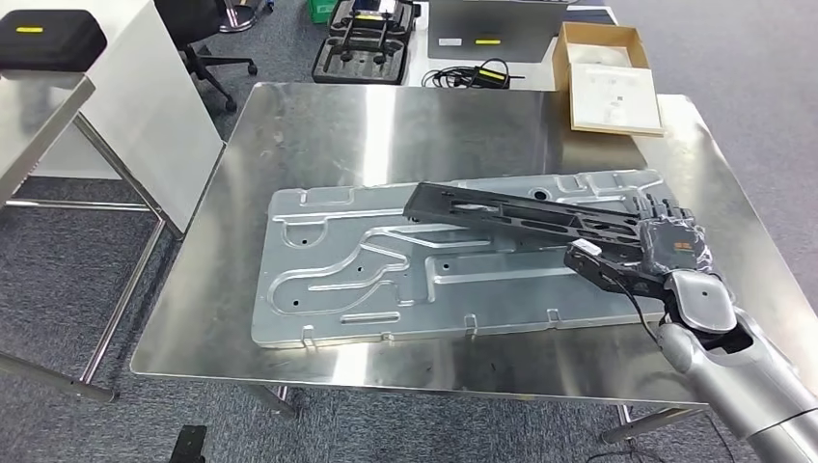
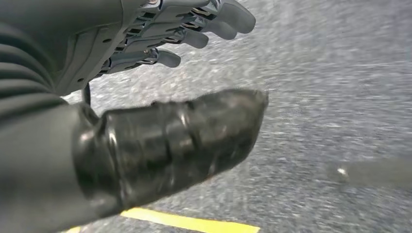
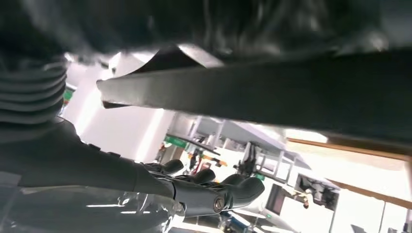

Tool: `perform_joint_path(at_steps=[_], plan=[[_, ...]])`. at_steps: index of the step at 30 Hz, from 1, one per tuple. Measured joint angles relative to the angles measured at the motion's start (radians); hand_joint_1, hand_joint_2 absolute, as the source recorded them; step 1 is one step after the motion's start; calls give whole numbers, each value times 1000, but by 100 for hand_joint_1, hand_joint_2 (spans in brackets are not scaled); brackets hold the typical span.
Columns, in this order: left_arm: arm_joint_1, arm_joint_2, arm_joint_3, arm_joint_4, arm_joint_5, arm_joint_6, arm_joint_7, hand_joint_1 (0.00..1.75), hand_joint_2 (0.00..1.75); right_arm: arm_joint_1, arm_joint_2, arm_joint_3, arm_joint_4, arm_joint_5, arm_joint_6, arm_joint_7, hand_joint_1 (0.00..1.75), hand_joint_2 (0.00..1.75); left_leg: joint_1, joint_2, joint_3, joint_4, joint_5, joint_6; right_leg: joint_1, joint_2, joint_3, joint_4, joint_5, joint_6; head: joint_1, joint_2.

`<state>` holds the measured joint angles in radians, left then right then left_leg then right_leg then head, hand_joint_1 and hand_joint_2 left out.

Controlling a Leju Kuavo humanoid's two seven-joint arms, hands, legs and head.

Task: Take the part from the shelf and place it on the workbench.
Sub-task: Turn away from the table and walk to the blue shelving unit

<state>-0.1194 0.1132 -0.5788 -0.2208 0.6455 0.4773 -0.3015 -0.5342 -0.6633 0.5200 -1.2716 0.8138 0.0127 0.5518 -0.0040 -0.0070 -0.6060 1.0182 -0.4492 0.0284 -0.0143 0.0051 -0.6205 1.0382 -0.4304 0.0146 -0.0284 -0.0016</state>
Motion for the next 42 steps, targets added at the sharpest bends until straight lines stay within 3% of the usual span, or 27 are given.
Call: perform_joint_path(at_steps=[2, 5, 6, 7, 8, 10, 12, 15, 17, 20, 21, 22, 23, 25, 27, 31, 33, 35, 37, 38, 39, 42], plan=[[1, 0, 3, 0, 13, -3, 39, 0, 0, 0, 2, -13, -6, -66, -27, -4, 0, 0, 5, 1, 6, -12, 8, 13, 0, -1, -14, 35, -27, 7, 3, 0], [2, 0, 5, 0, 15, 7, 127, 0, 0, -3, 20, -47, -21, -263, -86, -23, 0, 0, 6, 2, 8, -15, 12, 20, -4, -2, -89, 209, -116, 13, 6, 0], [4, 0, 5, 0, 12, 13, 156, 0, 0, -3, 30, -56, -23, -328, -103, -35, 0, 0, 6, 2, 8, -15, 12, 20, -6, -2, -108, 253, -128, 16, 6, 0], [5, 0, 5, 0, 7, 17, 178, 0, 0, -3, 40, -61, -24, -382, -122, -50, 0, 0, 6, 2, 7, -14, 12, 19, -8, -2, -112, 264, -123, 18, 6, 0], [6, 0, 5, 0, 2, 19, 190, 0, 0, -2, 49, -63, -24, -422, -142, -68, 0, 0, 7, 1, 7, -12, 11, 18, -11, -2, -97, 235, -99, 20, 6, 0], [7, 0, 5, 0, -6, 21, 202, 0, 0, -4, 66, -66, -24, -472, -176, -95, 0, 0, 8, -2, 6, -4, 6, 10, -16, -3, -31, 110, -42, 22, 6, 0], [6, 1, 5, 0, -9, 23, 211, 0, 0, -8, 82, -70, -25, -513, -192, -111, 0, 0, 7, -5, -1, 8, 1, -2, -12, -2, 11, 24, -21, 17, 6, 0], [8, 2, 5, 0, -14, 28, 224, 0, 0, -12, 107, -72, -33, -635, -197, -138, 0, 0, 6, -6, -11, 12, 2, -17, -9, 1, 10, 14, -19, 1, 6, 0], [9, 2, 5, 0, -14, 33, 227, 0, 0, -21, 126, -72, -46, -735, -200, -159, 0, 0, 8, -4, -26, 44, -24, -27, -11, 1, 8, 10, -13, -12, 3, 0], [8, 2, 5, 0, -14, 48, 223, 0, 0, -38, 156, -68, -76, -852, -219, -182, 0, 0, 11, -2, -100, 214, -116, -40, -9, -2, 3, 9, -8, -24, -1, 0], [8, 2, 5, 0, -14, 54, 221, 0, 0, -41, 166, -67, -86, -884, -227, -188, 0, 0, 12, -1, -123, 267, -135, -41, -7, -3, 1, 9, -7, -26, -1, 0], [9, 2, 5, 0, -14, 60, 220, 0, 0, -43, 176, -64, -96, -913, -234, -193, 0, 0, 12, -1, -131, 288, -135, -41, -6, -3, 0, 10, -6, -27, -1, 0], [9, 1, 5, 0, -13, 64, 218, 0, 0, -44, 186, -60, -107, -935, -240, -197, 0, 0, 11, -1, -119, 271, -117, -39, -5, -3, -1, 10, -6, -27, -1, 0], [10, 1, 5, 0, -11, 69, 217, 0, 0, -50, 203, -51, -129, -959, -251, -203, 0, 0, 10, -1, -51, 145, -57, -31, -3, -3, 0, 11, -5, -26, -1, 0], [8, 1, 5, 0, -7, 71, 216, 0, 0, -59, 215, -43, -147, -969, -262, -214, 0, 0, 6, -1, 5, 37, -23, -21, 0, -3, -3, 13, -3, -21, -1, 0], [8, 1, 5, 0, -5, 76, 216, 0, 0, -70, 230, -23, -171, -996, -281, -236, 0, 0, 5, 0, 14, 3, -8, -4, 2, -3, -6, 10, 1, 0, 0, 0], [8, 0, 5, 0, -5, 80, 216, 0, 0, -73, 232, -19, -180, -1021, -298, -243, 0, 0, 10, 2, 13, -7, 4, 7, 3, -4, -26, 58, -39, 7, 2, 0], [8, 0, 5, 0, -4, 82, 216, 0, 0, -77, 233, -17, -184, -1038, -323, -249, 0, 0, 10, 3, 6, -8, 10, 14, 2, -4, -73, 177, -110, 10, 5, 0], [9, 0, 5, 0, -1, 81, 214, 0, 0, -77, 234, -14, -187, -1040, -362, -257, 0, 0, 9, 3, -2, -5, 13, 17, 2, -4, -104, 268, -143, 13, 5, 0], [10, -1, 5, 0, 1, 80, 213, 0, 0, -77, 234, -13, -190, -1039, -385, -263, 0, 0, 9, 3, -5, -3, 14, 17, 2, -4, -95, 264, -133, 13, 5, 0], [11, -2, 5, 0, 2, 79, 211, 0, 0, -78, 234, -13, -194, -1039, -407, -269, 0, 0, 9, 3, -8, 1, 14, 16, 1, -4, -68, 222, -108, 12, 5, 0], [11, -6, 4, 0, 1, 74, 207, 0, 0, -87, 235, -13, -213, -1037, -449, -291, 0, 0, 5, 2, -17, 15, 14, 6, 5, -5, 30, 42, -48, 3, 4, 0]])
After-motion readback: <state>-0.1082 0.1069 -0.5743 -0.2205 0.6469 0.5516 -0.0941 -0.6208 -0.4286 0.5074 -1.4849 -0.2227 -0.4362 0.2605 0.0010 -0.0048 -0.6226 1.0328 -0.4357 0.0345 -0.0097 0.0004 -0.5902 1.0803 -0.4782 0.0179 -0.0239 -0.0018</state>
